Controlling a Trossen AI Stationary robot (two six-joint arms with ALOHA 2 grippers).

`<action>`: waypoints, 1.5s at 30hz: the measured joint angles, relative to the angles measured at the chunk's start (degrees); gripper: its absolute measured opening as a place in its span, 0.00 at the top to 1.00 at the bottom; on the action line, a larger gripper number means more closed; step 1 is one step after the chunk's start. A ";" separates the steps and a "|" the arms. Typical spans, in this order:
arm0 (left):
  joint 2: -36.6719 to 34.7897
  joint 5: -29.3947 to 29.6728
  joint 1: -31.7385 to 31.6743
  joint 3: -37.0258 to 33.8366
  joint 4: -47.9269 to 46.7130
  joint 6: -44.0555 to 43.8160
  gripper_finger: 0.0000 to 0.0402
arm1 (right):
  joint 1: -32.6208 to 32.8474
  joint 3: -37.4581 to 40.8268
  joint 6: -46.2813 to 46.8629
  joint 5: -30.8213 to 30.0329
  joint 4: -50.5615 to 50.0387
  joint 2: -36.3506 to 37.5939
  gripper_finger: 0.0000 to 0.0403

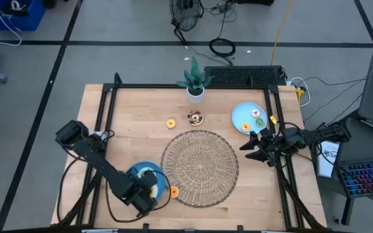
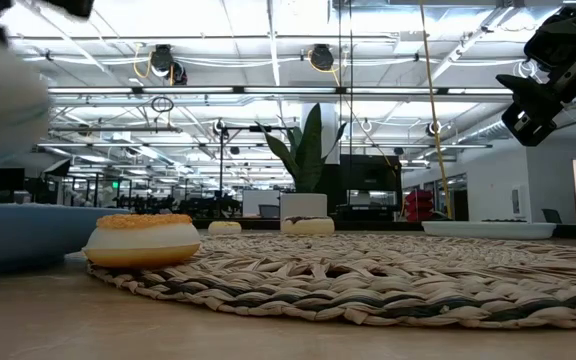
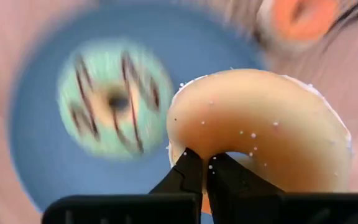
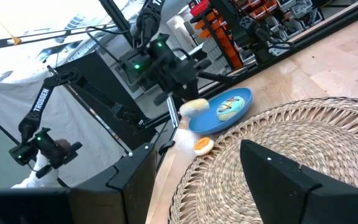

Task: Pick & Place donuts
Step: Put the large white donut on the blue plate

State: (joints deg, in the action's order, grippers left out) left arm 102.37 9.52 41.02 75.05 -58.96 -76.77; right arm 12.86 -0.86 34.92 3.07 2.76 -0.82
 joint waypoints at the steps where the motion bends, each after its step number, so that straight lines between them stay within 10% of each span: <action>1: 0.00 3.34 0.54 0.42 -0.36 1.71 0.98 | -0.01 0.01 0.00 0.00 0.00 -0.01 0.46; 10: -0.02 44.93 11.67 -5.57 -2.06 1.10 0.98 | -0.01 0.01 0.00 0.00 0.00 -0.01 0.46; 15: 1.75 54.55 16.19 -12.33 3.65 -0.01 0.98 | -0.01 0.02 0.00 0.01 0.01 0.00 0.46; 25: 3.52 53.84 16.54 -26.01 20.40 -4.95 0.97 | 0.00 0.00 0.00 0.00 0.00 0.00 0.45; 45: 3.45 49.48 19.42 -26.85 20.74 -9.63 0.97 | 0.00 0.00 0.00 0.00 0.00 0.00 0.46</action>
State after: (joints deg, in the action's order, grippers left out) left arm 105.82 59.00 60.44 48.21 -38.22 -86.40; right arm 12.86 -0.86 34.92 3.07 2.76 -0.82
